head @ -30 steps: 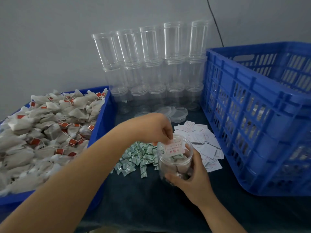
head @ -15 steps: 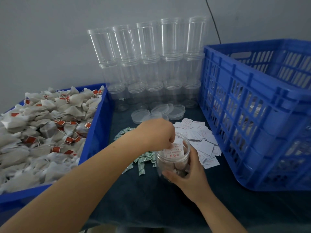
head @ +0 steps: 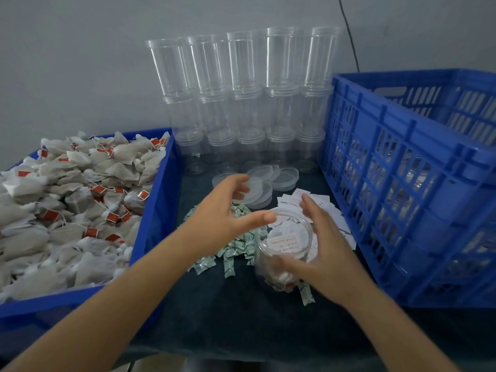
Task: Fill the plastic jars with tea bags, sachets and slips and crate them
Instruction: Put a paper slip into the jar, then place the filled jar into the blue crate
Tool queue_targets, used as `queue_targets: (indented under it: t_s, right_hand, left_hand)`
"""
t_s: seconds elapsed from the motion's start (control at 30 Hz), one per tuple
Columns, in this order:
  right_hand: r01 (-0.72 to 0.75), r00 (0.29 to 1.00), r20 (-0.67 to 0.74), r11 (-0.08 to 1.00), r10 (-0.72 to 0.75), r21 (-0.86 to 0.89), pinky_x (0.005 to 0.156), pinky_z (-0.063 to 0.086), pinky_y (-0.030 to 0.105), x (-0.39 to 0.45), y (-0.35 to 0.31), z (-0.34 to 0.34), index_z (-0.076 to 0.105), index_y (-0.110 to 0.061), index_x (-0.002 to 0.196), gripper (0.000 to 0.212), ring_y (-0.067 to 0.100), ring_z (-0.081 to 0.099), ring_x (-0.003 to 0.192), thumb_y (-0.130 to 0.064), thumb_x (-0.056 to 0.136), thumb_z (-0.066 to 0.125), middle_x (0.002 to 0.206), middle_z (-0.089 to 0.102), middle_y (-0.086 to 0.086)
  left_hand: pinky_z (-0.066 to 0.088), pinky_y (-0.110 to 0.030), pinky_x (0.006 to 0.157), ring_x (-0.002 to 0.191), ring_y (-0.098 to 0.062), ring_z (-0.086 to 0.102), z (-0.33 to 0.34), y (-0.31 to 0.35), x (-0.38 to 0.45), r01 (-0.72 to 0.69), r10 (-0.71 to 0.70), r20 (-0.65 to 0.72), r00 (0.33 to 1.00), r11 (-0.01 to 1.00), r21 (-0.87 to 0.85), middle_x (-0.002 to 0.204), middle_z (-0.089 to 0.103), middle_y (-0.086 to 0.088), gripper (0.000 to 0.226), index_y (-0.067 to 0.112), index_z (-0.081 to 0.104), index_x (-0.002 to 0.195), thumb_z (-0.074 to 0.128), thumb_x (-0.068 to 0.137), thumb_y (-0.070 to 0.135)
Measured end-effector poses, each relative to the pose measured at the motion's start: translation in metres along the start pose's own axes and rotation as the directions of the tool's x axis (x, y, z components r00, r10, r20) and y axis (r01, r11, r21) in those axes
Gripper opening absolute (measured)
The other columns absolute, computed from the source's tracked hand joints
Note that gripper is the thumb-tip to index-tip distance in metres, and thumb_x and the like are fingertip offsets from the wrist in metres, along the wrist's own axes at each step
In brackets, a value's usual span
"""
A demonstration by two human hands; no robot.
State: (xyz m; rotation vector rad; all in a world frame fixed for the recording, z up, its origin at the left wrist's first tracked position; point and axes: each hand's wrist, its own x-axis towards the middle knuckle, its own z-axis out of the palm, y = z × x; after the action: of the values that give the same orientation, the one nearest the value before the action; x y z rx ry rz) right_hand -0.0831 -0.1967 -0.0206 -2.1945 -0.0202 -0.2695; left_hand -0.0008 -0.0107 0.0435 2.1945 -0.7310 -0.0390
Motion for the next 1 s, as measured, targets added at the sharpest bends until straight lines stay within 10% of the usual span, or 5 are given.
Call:
queue_targets:
  t_s: [0.17, 0.43, 0.63, 0.77, 1.0]
  right_hand:
    - [0.086, 0.928, 0.343, 0.807, 0.149, -0.585, 0.112, 0.036, 0.036, 0.036, -0.056, -0.037, 0.014, -0.035, 0.158, 0.118, 0.012, 0.032, 0.145, -0.085, 0.063, 0.062, 0.161, 0.028, -0.010]
    - [0.262, 0.824, 0.494, 0.587, 0.277, -0.766, 0.068, 0.048, 0.030, 0.064, -0.103, -0.038, 0.054, -0.019, 0.134, 0.071, 0.021, 0.061, 0.106, -0.056, 0.078, 0.075, 0.121, 0.061, 0.002]
    - [0.232, 0.876, 0.411, 0.528, 0.252, -0.817, 0.068, 0.051, 0.029, 0.089, -0.160, -0.090, 0.061, -0.027, 0.127, 0.067, 0.013, 0.062, 0.090, -0.061, 0.072, 0.077, 0.098, 0.063, -0.010]
    - [0.072, 0.932, 0.289, 0.668, 0.220, -0.740, 0.075, 0.060, 0.035, 0.113, -0.207, -0.154, 0.057, -0.029, 0.131, 0.071, 0.009, 0.058, 0.088, -0.051, 0.068, 0.082, 0.094, 0.053, -0.017]
    - [-0.164, 0.984, -0.155, 0.752, 0.083, -0.639, 0.068, 0.052, 0.031, 0.148, -0.203, -0.283, 0.056, -0.023, 0.134, 0.061, 0.028, 0.061, 0.097, -0.040, 0.080, 0.078, 0.114, 0.054, 0.003]
  left_hand:
    - [0.031, -0.013, 0.105, 0.128, 0.011, 0.034, 0.054, -0.032, -0.037, 0.129, -0.070, 0.192, 0.979, 0.940, -0.317, 0.136, 0.035, 0.033, 0.124, 0.041, 0.011, 0.144, 0.085, 0.046, 0.060]
    - [0.043, 0.001, 0.064, 0.091, 0.019, 0.056, 0.082, -0.027, -0.029, -0.008, 0.010, 0.002, 1.000, 0.906, -0.423, 0.100, 0.058, 0.040, 0.067, 0.042, 0.045, 0.107, 0.082, 0.066, 0.006]
    - [0.040, 0.003, 0.066, 0.094, 0.023, 0.051, 0.051, 0.009, 0.011, -0.105, 0.081, -0.079, 0.994, 0.926, -0.363, 0.101, 0.051, 0.045, 0.070, 0.049, 0.038, 0.108, 0.087, 0.062, 0.031]
    - [0.040, -0.021, 0.097, 0.120, 0.001, 0.045, 0.029, 0.027, 0.047, -0.131, 0.113, -0.086, 0.990, 0.962, -0.241, 0.131, 0.046, 0.021, 0.103, 0.033, 0.029, 0.139, 0.076, 0.052, 0.063]
    - [0.036, -0.023, 0.097, 0.123, -0.008, 0.042, 0.014, 0.025, 0.091, -0.125, 0.120, -0.077, 0.990, 0.990, -0.064, 0.141, 0.042, 0.007, 0.095, 0.021, 0.025, 0.147, 0.075, 0.070, 0.047]
